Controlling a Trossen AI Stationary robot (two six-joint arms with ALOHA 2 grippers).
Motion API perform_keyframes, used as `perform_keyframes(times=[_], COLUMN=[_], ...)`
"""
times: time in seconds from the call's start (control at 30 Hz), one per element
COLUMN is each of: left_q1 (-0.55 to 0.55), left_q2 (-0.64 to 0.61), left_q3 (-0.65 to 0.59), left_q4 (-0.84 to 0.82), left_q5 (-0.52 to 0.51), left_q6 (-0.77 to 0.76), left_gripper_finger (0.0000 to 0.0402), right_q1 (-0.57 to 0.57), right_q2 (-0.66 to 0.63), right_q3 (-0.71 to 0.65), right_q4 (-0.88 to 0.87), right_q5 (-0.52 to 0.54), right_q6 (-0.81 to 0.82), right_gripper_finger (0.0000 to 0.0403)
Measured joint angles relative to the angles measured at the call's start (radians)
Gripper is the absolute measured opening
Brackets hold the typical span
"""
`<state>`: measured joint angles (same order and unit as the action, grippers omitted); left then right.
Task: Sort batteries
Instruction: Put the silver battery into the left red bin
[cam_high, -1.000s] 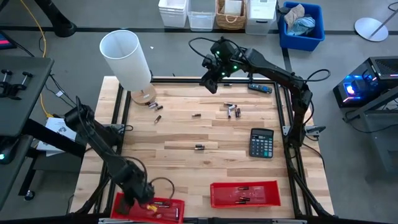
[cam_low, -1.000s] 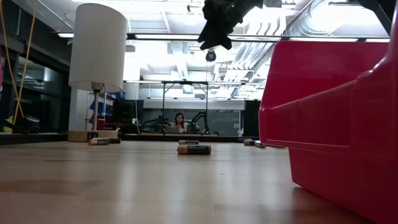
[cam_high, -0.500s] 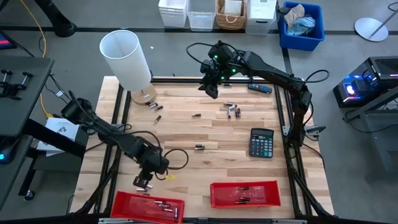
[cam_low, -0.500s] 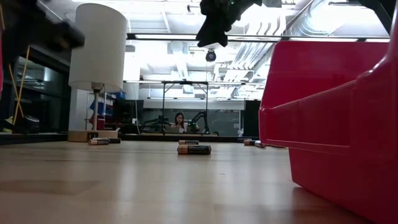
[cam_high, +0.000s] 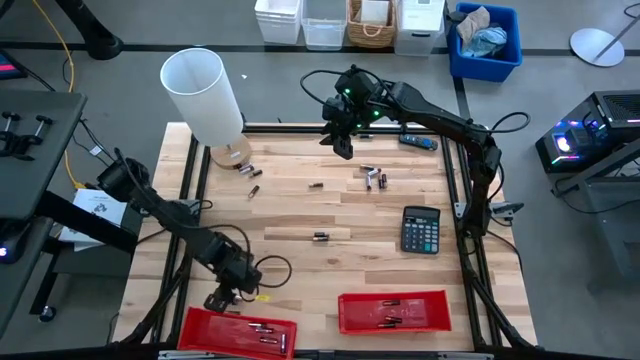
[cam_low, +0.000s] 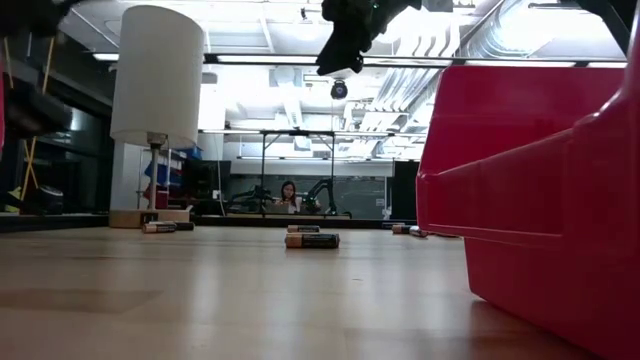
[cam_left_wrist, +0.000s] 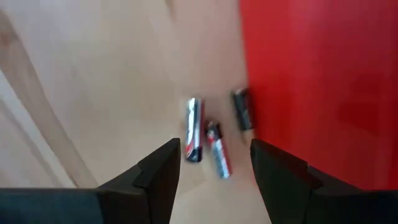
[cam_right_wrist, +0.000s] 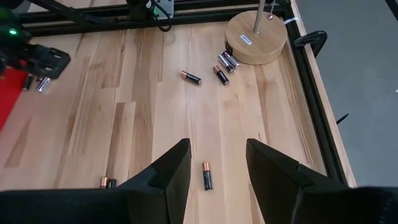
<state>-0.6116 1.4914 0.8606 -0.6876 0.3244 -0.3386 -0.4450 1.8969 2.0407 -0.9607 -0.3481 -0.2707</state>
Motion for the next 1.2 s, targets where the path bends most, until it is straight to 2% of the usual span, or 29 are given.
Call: perform_keyframes(times=[0.23, 0.43, 0.8, 1.0, 1.2], left_q1=[0.017, 0.012, 0.009, 0.009, 0.007], left_q2=[0.000, 0.000, 0.092, 0.102, 0.103], left_q3=[-0.068, -0.098, -0.100, -0.099, -0.099], left_q4=[0.037, 0.109, 0.126, 0.132, 0.130], left_q5=[-0.001, 0.048, 0.014, 0.003, -0.052], left_q6=[0.022, 0.083, 0.106, 0.106, 0.097], left_gripper_finger=[0.0188, 0.0188, 0.0188, 0.0188, 0.0188], right_q1=[0.000, 0.000, 0.000, 0.000, 0.000], right_q2=[0.000, 0.000, 0.000, 0.000, 0.000], right_q3=[0.000, 0.000, 0.000, 0.000, 0.000], right_q4=[0.000, 0.000, 0.000, 0.000, 0.000], right_q5=[-0.001, -0.002, -0.002, -0.002, -0.002], right_q6=[0.000, 0.003, 0.007, 0.008, 0.008], right_gripper_finger=[0.0149, 0.0149, 0.0149, 0.0149, 0.0149])
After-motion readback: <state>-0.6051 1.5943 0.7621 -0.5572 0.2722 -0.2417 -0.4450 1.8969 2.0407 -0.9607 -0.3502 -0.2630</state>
